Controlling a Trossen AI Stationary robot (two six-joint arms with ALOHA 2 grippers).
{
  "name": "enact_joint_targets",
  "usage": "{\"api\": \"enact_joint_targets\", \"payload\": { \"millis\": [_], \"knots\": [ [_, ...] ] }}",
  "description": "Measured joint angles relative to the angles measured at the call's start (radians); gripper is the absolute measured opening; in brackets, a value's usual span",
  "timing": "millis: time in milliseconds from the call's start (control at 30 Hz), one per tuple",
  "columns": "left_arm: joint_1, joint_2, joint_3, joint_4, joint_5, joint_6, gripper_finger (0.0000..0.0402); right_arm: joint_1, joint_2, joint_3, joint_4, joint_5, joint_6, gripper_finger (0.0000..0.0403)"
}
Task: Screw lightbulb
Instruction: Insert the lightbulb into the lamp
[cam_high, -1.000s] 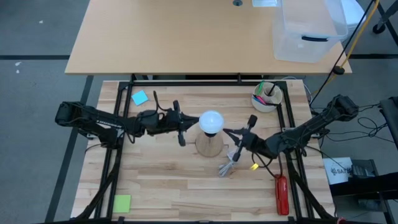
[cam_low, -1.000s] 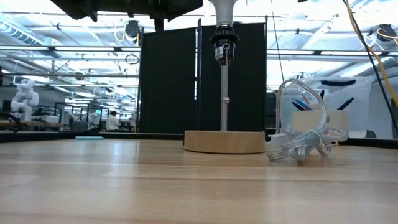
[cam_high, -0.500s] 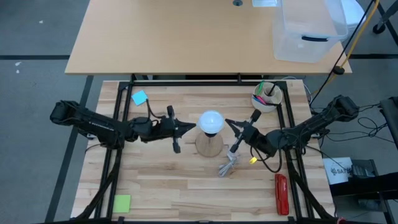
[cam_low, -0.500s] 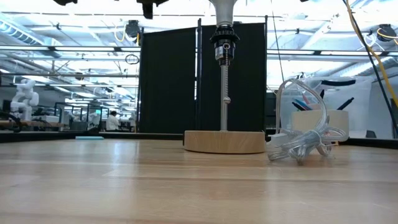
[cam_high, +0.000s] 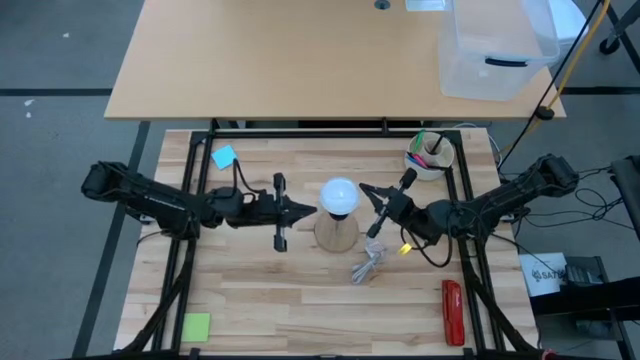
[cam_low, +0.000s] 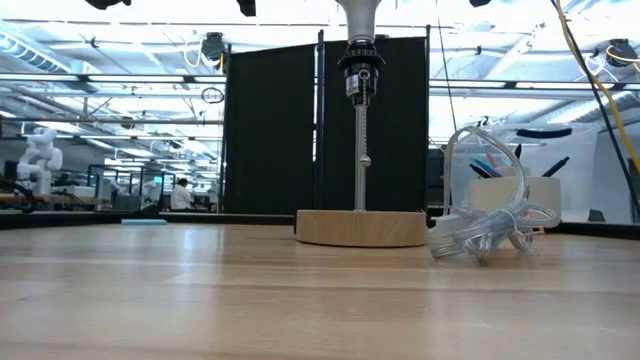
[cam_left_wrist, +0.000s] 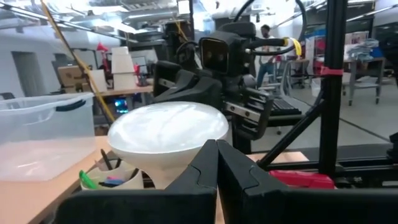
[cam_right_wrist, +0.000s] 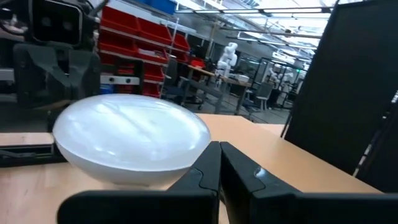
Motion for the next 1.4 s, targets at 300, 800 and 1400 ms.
{"api": "enact_joint_targets", "payload": {
  "millis": [300, 800, 1400],
  "knots": [
    [0.019, 0.024, 0.015, -0.004, 0.024, 0.003, 0.0, -0.001, 0.0, 0.002, 0.005, -0.006, -0.003, 0.0],
    [0.044, 0.055, 0.04, -0.01, 0.031, -0.003, 0.0, 0.0, 0.0, 0.004, -0.011, -0.025, 0.018, 0.0],
    [0.062, 0.054, 0.04, -0.031, 0.03, -0.014, 0.0, 0.041, -0.002, 0.004, -0.036, -0.009, 0.04, 0.0]
  ]
}}
